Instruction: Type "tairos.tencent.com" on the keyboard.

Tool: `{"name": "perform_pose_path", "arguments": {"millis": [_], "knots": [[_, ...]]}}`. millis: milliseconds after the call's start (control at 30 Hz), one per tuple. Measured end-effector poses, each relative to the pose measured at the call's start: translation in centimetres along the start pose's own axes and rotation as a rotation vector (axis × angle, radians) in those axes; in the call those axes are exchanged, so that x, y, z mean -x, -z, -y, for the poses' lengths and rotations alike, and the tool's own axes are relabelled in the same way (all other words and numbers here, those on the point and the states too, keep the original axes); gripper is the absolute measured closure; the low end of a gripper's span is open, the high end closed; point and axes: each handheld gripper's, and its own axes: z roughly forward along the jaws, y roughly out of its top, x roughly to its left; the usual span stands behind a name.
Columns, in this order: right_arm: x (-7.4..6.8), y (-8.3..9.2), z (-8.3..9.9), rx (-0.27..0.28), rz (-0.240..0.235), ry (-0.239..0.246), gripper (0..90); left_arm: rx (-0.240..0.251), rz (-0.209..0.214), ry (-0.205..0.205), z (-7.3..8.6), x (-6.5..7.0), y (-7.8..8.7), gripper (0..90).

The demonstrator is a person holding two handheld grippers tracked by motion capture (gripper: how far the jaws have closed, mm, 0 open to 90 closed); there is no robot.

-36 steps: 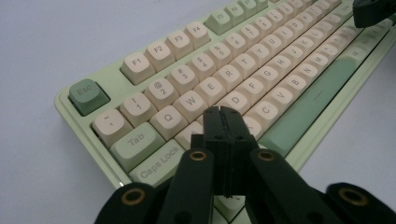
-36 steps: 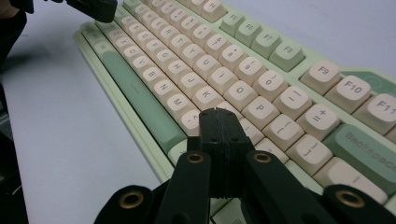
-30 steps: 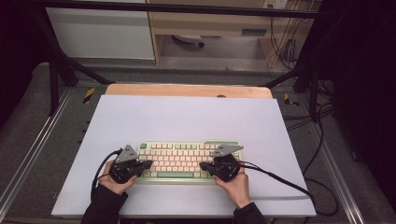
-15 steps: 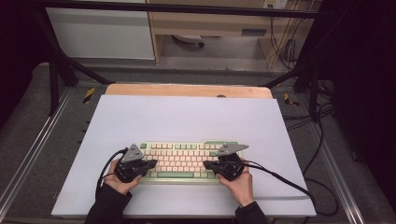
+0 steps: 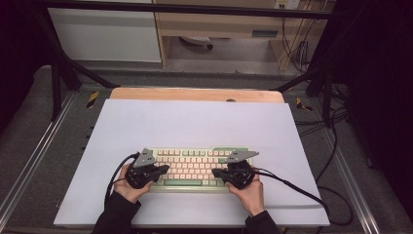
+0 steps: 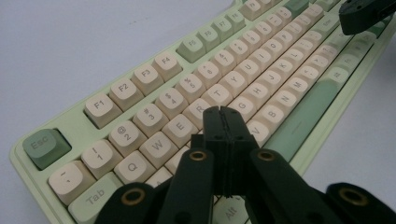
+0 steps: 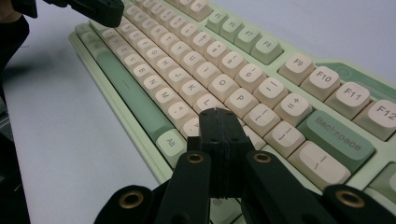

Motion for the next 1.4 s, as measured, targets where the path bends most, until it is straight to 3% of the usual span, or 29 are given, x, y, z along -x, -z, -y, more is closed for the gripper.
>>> {"name": "perform_pose_path", "arguments": {"millis": [867, 1400], "knots": [[0.0, 0.0, 0.0, -0.001, -0.001, 0.001, 90.0, -0.006, 0.006, 0.003, -2.3, 0.6, -2.7, 89.8], [0.0, 0.0, 0.0, -0.001, -0.003, 0.0, 90.0, -0.024, -0.007, -0.003, -2.0, 0.7, -4.4, 89.8]]}}
